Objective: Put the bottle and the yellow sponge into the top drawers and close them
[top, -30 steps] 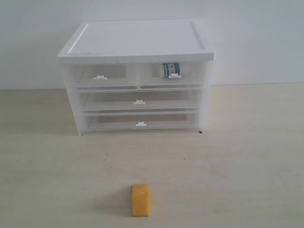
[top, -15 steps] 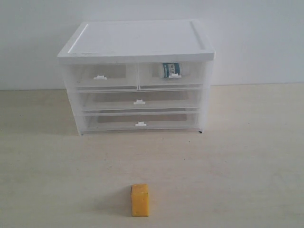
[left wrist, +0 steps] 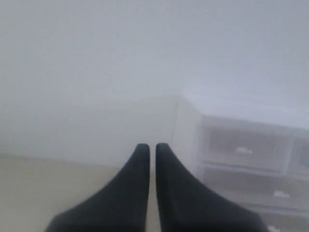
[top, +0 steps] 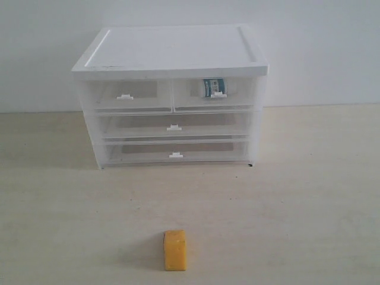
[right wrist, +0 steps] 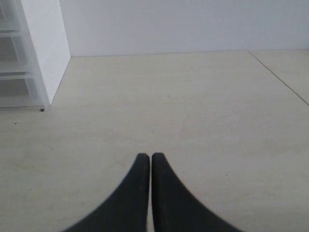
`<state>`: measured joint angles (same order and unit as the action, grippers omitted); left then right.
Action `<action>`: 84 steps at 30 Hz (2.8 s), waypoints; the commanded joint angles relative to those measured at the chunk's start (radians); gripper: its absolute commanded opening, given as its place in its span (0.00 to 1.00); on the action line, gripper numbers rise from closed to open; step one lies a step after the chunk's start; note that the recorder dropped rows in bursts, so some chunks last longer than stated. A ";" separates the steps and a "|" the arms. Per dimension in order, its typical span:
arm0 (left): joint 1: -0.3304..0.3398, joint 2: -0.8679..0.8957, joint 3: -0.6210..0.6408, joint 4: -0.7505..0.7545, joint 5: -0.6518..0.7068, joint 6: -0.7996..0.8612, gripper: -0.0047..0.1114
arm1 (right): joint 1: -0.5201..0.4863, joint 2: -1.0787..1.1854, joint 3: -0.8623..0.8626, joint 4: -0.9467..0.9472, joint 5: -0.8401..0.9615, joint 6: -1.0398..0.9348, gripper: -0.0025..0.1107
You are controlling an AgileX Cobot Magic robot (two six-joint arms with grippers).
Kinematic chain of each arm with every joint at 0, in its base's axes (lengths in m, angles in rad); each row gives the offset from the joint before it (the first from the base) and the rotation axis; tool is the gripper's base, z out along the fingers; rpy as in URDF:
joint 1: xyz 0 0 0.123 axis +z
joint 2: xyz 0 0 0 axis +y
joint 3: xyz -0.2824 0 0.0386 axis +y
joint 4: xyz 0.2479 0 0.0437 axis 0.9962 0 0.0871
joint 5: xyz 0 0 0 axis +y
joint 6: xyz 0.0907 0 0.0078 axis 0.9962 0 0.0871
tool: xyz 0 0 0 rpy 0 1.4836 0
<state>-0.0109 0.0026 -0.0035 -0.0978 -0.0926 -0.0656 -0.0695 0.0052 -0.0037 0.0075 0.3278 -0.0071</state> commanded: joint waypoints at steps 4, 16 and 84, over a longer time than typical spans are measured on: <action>0.002 0.020 -0.007 -0.012 -0.303 -0.074 0.08 | 0.002 -0.005 0.004 0.003 -0.005 -0.001 0.02; 0.002 0.480 -0.387 0.170 -0.058 -0.073 0.08 | 0.002 -0.005 0.004 0.003 -0.005 0.000 0.02; -0.553 1.876 -0.638 -0.206 -1.115 0.265 0.81 | 0.002 -0.005 0.004 0.003 -0.007 0.000 0.02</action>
<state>-0.5558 1.8303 -0.6368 -0.3187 -1.0989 0.1953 -0.0695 0.0052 -0.0037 0.0075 0.3299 -0.0071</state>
